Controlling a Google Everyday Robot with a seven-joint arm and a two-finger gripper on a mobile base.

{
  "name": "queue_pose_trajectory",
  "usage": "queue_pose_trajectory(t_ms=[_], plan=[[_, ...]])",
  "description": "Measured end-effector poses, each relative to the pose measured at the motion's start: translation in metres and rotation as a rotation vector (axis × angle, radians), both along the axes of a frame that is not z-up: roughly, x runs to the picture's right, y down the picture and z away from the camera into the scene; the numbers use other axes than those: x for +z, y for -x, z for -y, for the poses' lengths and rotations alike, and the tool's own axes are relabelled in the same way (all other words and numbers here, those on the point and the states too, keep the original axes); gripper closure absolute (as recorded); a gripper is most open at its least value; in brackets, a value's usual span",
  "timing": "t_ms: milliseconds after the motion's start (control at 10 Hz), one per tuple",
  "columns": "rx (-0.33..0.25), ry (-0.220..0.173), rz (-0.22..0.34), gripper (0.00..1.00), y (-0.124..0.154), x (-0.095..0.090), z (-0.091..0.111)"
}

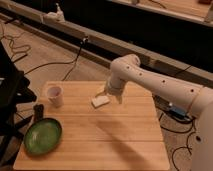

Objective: Place the white sponge in the ceramic bowl

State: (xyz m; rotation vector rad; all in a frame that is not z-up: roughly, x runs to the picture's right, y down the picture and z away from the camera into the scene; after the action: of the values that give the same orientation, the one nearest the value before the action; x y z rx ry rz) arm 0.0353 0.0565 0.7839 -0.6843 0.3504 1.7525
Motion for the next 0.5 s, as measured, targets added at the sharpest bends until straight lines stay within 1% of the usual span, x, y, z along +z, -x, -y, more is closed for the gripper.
queue_pose_trajectory(t_ms=[200,300,500], plan=[[0.042,-0.007,-0.044,0.2,-0.007,0.009,0.01],[0.059,-0.001,-0.061,0.2,-0.003,0.02,0.012],[0.081,0.048,-0.079,0.2,0.015,0.05,0.008]])
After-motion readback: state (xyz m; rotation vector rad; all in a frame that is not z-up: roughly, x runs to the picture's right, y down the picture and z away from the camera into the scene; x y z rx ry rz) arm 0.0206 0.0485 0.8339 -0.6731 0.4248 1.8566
